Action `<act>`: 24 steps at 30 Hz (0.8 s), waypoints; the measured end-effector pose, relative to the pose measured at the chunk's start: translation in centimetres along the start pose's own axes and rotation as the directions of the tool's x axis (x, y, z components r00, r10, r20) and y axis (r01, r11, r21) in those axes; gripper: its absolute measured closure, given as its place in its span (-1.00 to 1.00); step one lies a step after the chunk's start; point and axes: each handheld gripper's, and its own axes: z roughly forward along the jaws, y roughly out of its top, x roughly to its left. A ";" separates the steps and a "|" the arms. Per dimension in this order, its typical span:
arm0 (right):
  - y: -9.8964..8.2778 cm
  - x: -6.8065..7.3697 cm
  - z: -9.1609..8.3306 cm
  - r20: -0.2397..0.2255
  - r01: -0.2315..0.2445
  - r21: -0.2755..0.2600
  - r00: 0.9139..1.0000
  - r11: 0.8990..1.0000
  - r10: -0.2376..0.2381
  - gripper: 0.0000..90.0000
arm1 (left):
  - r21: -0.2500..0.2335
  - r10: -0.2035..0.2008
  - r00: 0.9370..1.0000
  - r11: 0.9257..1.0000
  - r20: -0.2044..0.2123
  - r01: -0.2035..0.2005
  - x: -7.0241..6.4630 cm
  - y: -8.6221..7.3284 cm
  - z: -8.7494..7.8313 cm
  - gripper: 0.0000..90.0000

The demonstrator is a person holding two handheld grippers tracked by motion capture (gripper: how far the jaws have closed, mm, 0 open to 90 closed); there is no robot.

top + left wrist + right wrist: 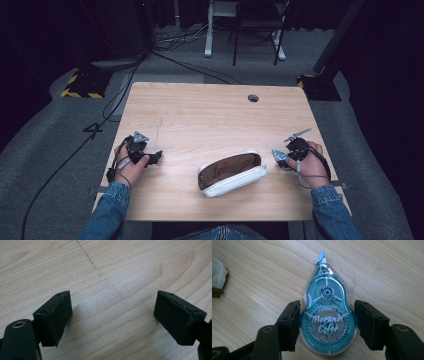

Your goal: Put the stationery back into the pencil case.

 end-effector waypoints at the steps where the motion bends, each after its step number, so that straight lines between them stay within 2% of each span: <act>1: 0.0 0.0 0.0 -0.001 -0.001 0.000 1.000 1.000 0.001 -0.11 | 0.001 0.000 1.000 1.000 -0.001 0.000 0.0 0.0 0.0 -0.66; 6: -0.1 -0.1 0.0 -0.011 -0.013 -0.008 1.000 1.000 0.013 -0.10 | 0.001 0.000 1.000 1.000 0.000 0.000 0.0 0.0 0.0 -0.66; 7: -0.1 -0.1 -0.2 -0.027 -0.021 -0.020 0.999 1.000 0.020 -0.10 | 0.002 0.000 1.000 1.000 0.000 0.000 0.0 0.0 0.0 -0.66; 11: -0.1 -0.2 -0.5 -0.020 -0.020 -0.031 1.000 0.999 0.019 -0.10 | 0.001 0.000 1.000 1.000 0.000 0.000 0.0 0.0 0.0 -0.66; 15: 0.0 -0.1 -1.6 -0.014 -0.022 -0.071 1.000 0.997 0.021 -0.10 | 0.001 0.001 1.000 1.000 0.000 -0.001 0.0 0.0 0.0 -0.66; 24: 0.2 0.1 -3.4 -0.012 -0.024 -0.127 1.000 0.992 0.023 -0.10 | 0.001 0.001 1.000 1.000 0.001 -0.001 0.0 0.0 0.0 -0.66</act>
